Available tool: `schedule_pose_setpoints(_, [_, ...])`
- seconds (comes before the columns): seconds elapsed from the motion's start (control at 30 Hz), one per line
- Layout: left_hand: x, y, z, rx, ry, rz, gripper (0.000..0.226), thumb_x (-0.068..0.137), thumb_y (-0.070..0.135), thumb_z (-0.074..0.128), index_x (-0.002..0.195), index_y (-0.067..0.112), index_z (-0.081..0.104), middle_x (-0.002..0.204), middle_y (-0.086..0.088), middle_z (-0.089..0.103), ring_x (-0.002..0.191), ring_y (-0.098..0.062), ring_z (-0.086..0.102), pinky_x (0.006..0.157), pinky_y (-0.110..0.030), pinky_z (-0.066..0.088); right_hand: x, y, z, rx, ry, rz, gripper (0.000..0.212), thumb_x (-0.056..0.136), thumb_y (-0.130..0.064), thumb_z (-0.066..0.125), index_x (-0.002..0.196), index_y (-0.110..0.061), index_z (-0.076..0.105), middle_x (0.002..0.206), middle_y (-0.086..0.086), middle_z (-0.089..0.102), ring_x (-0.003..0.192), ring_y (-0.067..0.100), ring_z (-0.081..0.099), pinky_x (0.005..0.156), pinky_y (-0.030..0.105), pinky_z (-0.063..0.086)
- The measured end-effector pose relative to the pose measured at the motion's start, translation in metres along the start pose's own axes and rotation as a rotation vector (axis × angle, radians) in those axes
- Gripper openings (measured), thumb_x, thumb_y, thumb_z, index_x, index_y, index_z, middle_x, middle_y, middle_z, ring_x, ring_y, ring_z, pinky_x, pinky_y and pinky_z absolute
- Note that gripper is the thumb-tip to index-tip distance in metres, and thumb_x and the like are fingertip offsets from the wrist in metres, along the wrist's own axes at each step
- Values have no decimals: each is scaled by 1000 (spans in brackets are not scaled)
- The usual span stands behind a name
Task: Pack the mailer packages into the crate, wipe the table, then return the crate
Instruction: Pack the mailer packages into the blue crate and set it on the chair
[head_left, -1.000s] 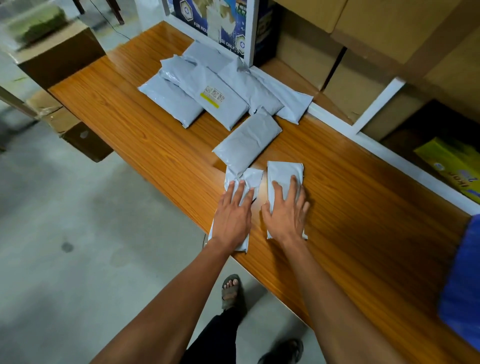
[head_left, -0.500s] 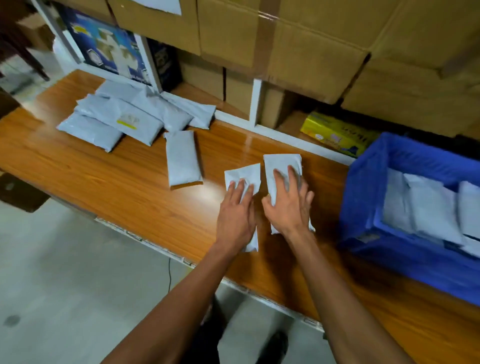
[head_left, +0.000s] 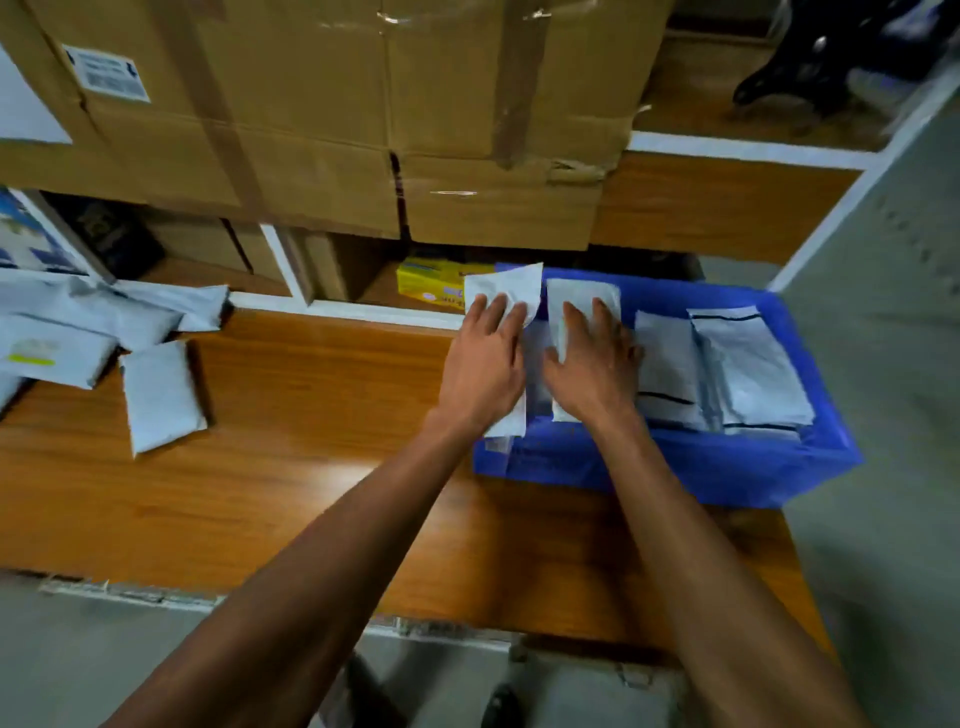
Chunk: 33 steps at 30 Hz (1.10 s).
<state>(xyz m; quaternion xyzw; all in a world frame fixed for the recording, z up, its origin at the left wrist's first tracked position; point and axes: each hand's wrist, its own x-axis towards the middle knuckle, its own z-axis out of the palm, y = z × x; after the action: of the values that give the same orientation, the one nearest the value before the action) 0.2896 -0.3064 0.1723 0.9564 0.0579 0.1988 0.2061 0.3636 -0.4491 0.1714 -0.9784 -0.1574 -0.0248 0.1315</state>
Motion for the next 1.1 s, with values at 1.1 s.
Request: schedule_pose_setpoints(1.1, [43, -14, 7, -8, -312, -115, 57, 101, 20, 56, 154, 7, 43, 155, -21, 46, 137, -40, 51, 106, -43, 49, 45, -20, 42, 311, 65, -8, 45, 105, -12, 49, 150, -16, 51, 150, 11, 53, 135, 33, 50, 106, 48, 50])
